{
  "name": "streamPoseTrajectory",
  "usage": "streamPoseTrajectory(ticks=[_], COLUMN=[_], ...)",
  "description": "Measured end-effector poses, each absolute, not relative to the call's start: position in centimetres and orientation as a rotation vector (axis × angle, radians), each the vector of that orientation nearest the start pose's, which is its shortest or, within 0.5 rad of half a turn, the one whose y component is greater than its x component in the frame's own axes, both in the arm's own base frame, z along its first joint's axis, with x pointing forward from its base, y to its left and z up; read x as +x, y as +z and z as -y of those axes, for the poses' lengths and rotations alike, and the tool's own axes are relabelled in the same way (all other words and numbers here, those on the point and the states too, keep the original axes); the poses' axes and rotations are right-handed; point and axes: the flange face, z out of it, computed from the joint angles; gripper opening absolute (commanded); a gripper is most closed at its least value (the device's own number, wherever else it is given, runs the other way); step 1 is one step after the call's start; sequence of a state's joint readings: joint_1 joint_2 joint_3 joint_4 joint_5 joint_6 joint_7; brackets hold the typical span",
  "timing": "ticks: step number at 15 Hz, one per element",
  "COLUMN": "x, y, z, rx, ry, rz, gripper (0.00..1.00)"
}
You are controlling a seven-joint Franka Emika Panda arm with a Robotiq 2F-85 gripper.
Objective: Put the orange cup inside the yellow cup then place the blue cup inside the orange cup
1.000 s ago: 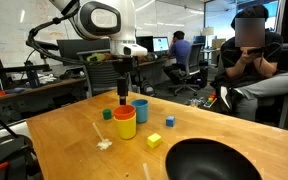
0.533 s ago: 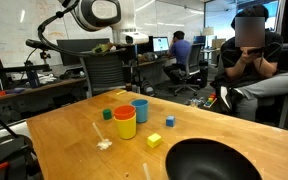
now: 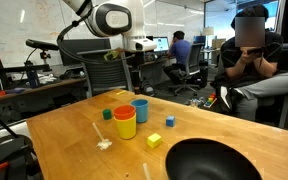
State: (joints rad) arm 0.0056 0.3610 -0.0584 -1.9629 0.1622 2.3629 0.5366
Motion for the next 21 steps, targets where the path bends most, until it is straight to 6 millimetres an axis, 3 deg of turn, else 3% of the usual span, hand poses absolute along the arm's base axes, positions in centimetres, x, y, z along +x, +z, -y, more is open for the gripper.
streamPoseTrajectory(ticks=[6, 7, 8, 11, 14, 19, 21], x=[64.0, 64.3, 64.6, 65.2, 65.5, 65.5, 65.6], y=[25.5, 25.1, 24.7, 23.6, 22.8, 22.6, 22.8], z=[2.6, 2.5, 2.4, 2.2, 1.8, 1.0, 0.7], rx=[-2.831, -2.828, -2.825, -2.82, -2.825, -2.828, -2.83], ry=[0.027, 0.031, 0.035, 0.051, 0.071, 0.105, 0.103], rz=[-1.067, -1.068, -1.07, -1.072, -1.065, -1.046, -1.039], gripper=[1.0, 0.95, 0.74, 0.64, 0.37, 0.01, 0.02])
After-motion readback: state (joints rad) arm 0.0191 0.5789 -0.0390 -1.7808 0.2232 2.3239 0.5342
